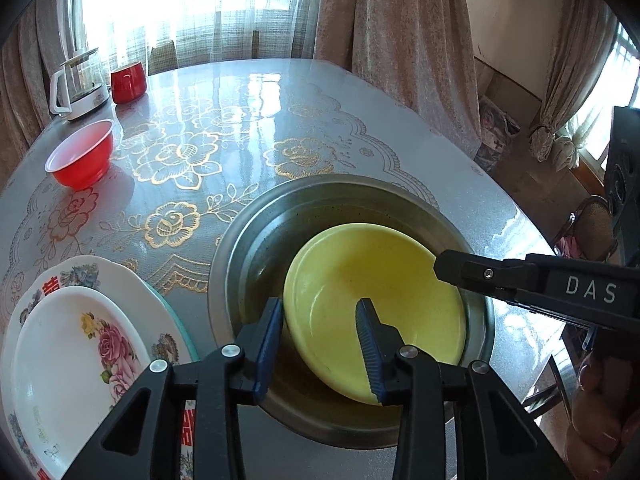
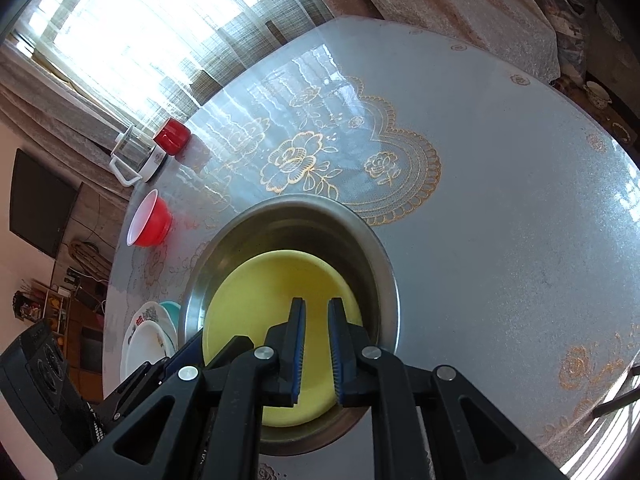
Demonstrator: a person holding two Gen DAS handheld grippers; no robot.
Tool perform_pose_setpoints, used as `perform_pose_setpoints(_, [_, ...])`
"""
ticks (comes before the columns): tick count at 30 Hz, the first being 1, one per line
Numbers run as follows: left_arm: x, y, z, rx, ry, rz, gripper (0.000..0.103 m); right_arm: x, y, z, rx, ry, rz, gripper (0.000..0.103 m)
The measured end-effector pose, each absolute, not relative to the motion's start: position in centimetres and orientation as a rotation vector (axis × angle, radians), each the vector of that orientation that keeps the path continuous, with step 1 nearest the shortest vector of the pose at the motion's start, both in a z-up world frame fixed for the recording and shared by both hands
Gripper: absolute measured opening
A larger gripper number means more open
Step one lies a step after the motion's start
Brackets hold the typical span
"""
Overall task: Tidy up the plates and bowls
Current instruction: 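Lower the yellow bowl into the steel bowl and open both grippers, then move both grippers to the red bowl rim and close on it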
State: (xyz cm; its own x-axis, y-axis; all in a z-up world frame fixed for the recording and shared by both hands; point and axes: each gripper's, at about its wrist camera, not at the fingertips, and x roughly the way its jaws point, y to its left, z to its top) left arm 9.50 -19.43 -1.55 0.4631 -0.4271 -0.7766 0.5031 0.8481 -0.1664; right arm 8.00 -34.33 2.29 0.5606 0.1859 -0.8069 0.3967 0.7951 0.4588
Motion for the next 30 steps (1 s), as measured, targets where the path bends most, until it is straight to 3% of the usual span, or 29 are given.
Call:
perform_pose_setpoints(2, [9.4, -18.9, -1.0, 0.07, 0.918, -0.572, 0.041, 7.8, -34.4, 2.6, 0.661, 0.97, -0.142, 0.013])
perform_pose_setpoints(6, [9.5, -17.0, 0.7, -0.003, 0.881, -0.56, 0.063, 7.6, -34.8, 2.8, 0.686, 0.95, -0.13, 0.013])
perform_pose_setpoints(9, [9.7, -15.5, 1.9, -0.026, 0.846, -0.52, 0.068, 7.7, -34.6, 3.0, 0.671, 0.942, -0.127, 0.013])
perform_pose_setpoints(30, [12.9, -5.8, 2.8, -0.113, 0.823, -0.277, 0.084, 11.6, -30.3, 3.7, 0.552, 1.028, -0.005, 0.024])
